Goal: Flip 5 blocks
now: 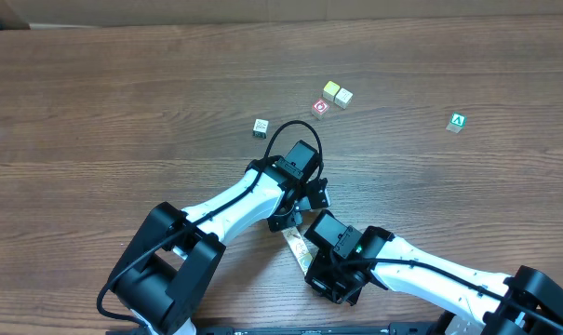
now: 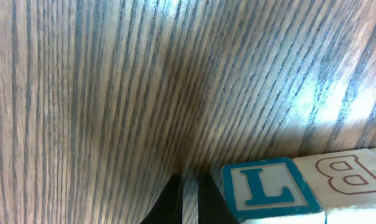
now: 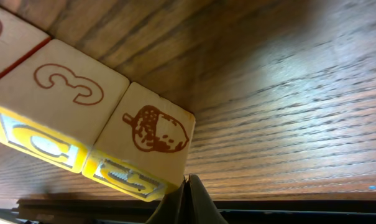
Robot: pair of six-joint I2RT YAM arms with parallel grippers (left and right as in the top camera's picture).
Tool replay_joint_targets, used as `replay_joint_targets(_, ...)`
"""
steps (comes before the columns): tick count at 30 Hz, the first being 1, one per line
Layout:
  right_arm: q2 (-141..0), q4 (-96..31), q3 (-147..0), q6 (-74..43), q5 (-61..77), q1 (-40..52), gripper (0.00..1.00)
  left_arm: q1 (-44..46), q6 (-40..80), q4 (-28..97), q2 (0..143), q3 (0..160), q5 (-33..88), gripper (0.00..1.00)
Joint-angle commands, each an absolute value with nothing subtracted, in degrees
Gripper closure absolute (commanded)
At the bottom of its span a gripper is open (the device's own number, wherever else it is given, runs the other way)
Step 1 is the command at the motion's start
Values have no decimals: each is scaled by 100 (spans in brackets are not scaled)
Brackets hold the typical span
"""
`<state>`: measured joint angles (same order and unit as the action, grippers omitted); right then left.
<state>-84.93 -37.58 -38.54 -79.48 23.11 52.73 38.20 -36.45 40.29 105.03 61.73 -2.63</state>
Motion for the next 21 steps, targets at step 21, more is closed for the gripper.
replay_joint_targets(21, -8506, -3601, -3852, -8020, 2261, 5417, 96, 3828, -3774, 4171, 10575, 6110, -189, 96)
